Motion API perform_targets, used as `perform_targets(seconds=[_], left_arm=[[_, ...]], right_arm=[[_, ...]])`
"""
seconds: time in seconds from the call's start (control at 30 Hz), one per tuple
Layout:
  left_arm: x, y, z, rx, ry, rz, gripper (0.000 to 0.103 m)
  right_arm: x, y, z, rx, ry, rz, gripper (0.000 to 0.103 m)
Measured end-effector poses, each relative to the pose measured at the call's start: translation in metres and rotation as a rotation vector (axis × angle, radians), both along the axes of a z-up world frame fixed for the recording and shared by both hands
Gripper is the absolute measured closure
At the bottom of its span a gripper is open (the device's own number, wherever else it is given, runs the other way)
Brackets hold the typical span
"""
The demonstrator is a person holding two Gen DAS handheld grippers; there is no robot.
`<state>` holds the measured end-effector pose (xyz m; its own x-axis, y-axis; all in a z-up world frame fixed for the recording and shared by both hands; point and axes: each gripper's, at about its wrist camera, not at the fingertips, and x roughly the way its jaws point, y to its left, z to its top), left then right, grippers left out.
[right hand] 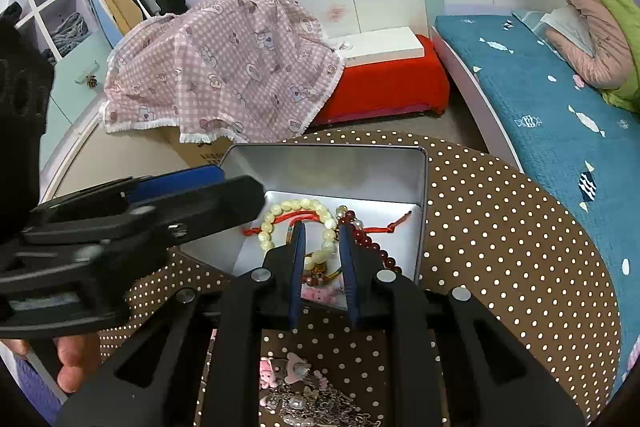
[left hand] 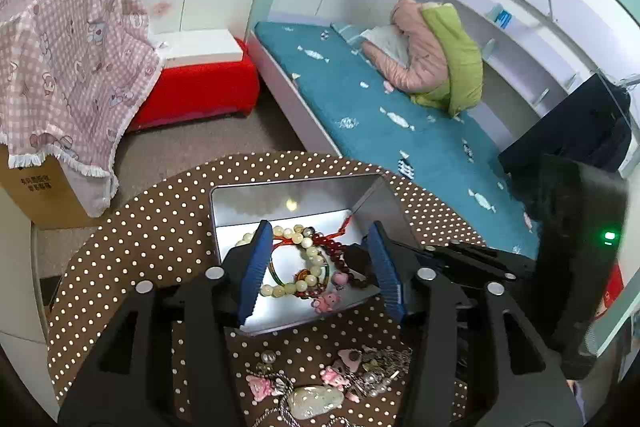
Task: Organize jewelry
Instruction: 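Open both grippers over the dark box to drop the items, then move both grippers back over the remaining jewelry pile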
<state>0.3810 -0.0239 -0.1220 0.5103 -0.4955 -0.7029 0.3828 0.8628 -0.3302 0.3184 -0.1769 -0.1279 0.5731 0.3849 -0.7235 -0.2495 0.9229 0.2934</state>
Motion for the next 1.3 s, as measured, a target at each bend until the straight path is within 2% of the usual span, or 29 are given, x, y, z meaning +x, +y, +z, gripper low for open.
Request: perform_targets(seconds=[0.07,0.1,0.13,0.17,0.2,0.27,0.43,0.63,0.77,0.87,1.03,1.23,1.3], left_arm=[[-0.008,0.006,0.010,-0.003,-0.031,0.009,0.046],[-0.013,0.007,0.015,-0.002,-0.044,0.011,0.046],[-0.020,0.011,0.020,-0.003,-0.064,0.012,0.041],[-0.028,0.017,0.026,-0.002,-0.089,0.024,0.033],[-0.037,0.022,0.030,0.003,-0.118,0.039,0.030],[-0.053,0.033,0.036,0.033,-0.163,0.051,0.030],[-0.090,0.058,0.028,0.123,-0.207,0.079,0.029],[-0.131,0.066,-0.005,0.159,-0.163,0.069,0.028],[-0.152,0.046,-0.030,0.149,-0.128,0.033,0.026],[-0.165,0.027,-0.049,0.188,-0.123,-0.001,0.026],[-0.170,0.003,-0.070,0.251,-0.108,-0.006,0.027],[-0.169,-0.012,-0.084,0.260,-0.068,-0.020,0.028],[-0.166,-0.012,-0.087,0.256,-0.057,-0.009,0.035]], right_arm=[[-0.006,-0.002,0.006,0.010,-0.019,-0.004,0.082],[-0.010,-0.005,0.010,0.011,-0.033,-0.005,0.077],[-0.016,-0.006,0.015,0.009,-0.049,-0.008,0.075],[-0.023,-0.009,0.020,0.006,-0.067,-0.010,0.070],[-0.030,-0.010,0.025,0.001,-0.082,-0.012,0.068],[-0.047,-0.014,0.033,-0.019,-0.110,-0.011,0.066],[-0.093,-0.021,0.038,-0.052,-0.158,-0.005,0.059],[-0.130,-0.026,0.020,-0.084,-0.146,-0.029,0.054],[-0.148,-0.028,0.003,-0.094,-0.120,-0.053,0.053],[-0.157,-0.029,-0.007,-0.086,-0.103,-0.061,0.051],[-0.166,-0.032,-0.020,-0.076,-0.077,-0.062,0.048],[-0.167,-0.037,-0.027,-0.046,-0.061,-0.072,0.046],[-0.170,-0.042,-0.030,-0.044,-0.062,-0.074,0.046]])
